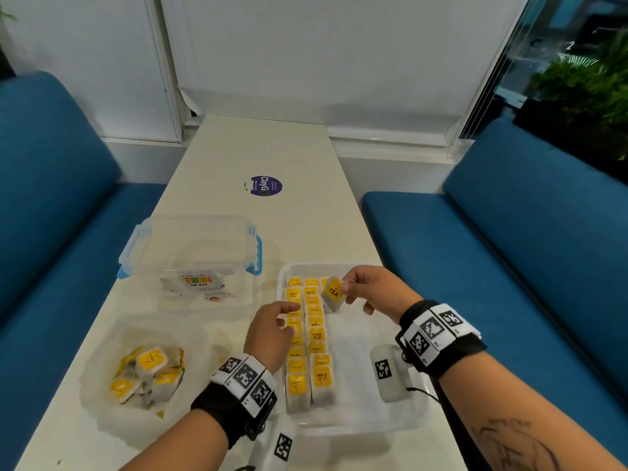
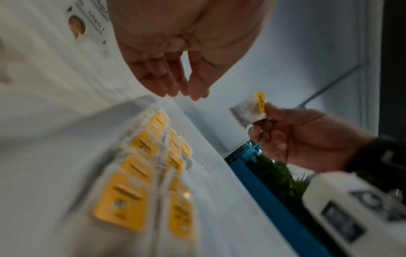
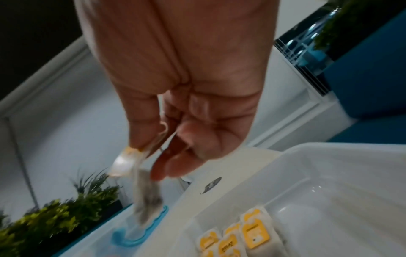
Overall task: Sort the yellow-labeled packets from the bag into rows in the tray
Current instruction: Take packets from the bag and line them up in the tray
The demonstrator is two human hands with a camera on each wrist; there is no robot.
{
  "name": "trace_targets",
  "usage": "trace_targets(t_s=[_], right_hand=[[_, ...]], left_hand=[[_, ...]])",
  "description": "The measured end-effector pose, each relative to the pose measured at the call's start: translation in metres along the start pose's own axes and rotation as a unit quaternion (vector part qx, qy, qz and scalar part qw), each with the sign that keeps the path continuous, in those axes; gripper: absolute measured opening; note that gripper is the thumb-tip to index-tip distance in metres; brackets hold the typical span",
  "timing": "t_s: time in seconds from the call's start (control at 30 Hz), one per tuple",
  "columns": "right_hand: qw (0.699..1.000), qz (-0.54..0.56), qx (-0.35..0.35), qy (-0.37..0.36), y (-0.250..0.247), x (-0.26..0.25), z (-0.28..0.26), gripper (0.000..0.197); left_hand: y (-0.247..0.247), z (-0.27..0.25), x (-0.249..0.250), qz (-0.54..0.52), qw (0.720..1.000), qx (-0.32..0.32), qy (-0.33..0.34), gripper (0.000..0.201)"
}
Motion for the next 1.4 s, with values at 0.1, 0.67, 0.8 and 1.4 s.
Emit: trace_targets(t_s=[0.1,0.67,0.8,1.4], right_hand=[[1.0,-0.015,-0.019,0.017,-0.005,0.006,0.007,0.017],[0.98,-0.15,-0.05,0.122,0.012,0.043,0.046,0.007],[0.97,-0.176,-0.103,0.134,0.027,0.049,0.054,0.009],[0.973,-0.193,0.028,0.123,0.033,0.05,0.079,0.04]], left_hand=[[0.0,0.001,-0.011,0.21,0.976,-0.062,0.017,0.058],[0.003,-0.006,-0.022,0.26,0.955,-0.14,-0.013,0.067],[0.003,-0.007,-0.023,0.247,0.959,-0.139,-0.014,0.065],[-0.001,-0.009,-0.026,0.252,0.955,-0.155,-0.022,0.053]])
Point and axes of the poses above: each hand's wrist, its own z-axis towards the middle knuckle, its own y-axis out of the palm, x = y × z, the point moved 5 cm from there along z, towards the middle knuckle, and after that the axes turned 10 degrees about -z, right-handed, at the moved point
